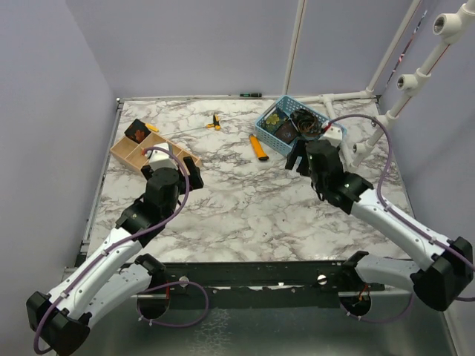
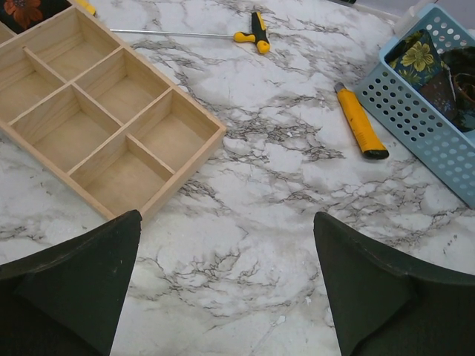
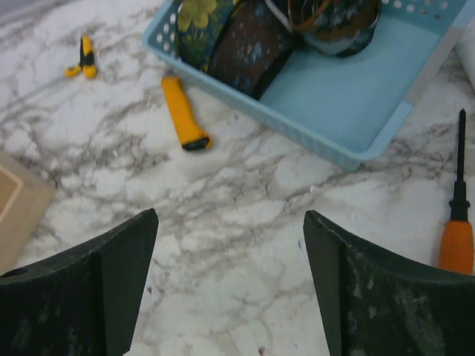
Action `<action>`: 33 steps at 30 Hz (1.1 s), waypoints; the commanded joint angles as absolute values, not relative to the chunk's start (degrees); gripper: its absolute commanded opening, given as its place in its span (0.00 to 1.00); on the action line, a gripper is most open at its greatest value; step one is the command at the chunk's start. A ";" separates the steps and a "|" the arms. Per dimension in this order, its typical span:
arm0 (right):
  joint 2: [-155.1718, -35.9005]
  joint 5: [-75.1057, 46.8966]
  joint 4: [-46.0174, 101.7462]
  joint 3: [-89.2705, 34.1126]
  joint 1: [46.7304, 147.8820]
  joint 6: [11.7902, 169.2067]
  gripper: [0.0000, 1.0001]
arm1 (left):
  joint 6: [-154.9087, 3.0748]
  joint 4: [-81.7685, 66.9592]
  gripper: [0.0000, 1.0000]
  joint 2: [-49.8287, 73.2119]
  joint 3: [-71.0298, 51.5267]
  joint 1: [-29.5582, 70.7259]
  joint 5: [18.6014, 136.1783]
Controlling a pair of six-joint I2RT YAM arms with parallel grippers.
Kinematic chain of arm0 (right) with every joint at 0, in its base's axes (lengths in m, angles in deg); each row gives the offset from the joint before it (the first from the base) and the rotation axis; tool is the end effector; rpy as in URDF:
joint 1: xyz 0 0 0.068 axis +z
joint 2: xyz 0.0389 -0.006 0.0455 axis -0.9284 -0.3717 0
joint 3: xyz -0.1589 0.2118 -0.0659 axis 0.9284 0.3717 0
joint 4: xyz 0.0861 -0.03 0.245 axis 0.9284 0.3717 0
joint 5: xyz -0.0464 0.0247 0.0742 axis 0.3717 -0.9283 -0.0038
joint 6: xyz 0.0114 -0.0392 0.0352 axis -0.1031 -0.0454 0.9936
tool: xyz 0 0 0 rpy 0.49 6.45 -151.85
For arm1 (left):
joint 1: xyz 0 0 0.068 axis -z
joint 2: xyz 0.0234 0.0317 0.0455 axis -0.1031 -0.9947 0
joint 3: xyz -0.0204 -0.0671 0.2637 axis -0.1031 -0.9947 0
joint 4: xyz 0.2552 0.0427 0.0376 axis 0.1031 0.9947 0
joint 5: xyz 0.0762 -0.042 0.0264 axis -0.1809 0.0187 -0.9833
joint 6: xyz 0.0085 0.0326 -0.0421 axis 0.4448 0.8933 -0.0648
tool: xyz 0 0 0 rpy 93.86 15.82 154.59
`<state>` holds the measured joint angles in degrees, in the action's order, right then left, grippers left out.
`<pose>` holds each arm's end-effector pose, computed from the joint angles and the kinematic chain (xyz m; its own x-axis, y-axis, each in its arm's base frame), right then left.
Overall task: Roll the ties
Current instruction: Pick up the tie from the bin.
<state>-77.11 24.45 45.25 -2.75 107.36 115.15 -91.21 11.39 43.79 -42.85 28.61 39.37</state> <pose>0.1988 0.1384 0.3044 -0.4315 0.2261 -0.8733 0.0336 0.9714 0.2349 0.1539 -0.0844 0.2989 -0.3124 -0.2614 -0.9133 -0.0348 0.9639 -0.2640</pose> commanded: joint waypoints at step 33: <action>-146.41 3.07 45.91 -61.54 88.13 121.63 0.77 | -91.07 10.26 0.99 45.79 -43.74 28.01 44.16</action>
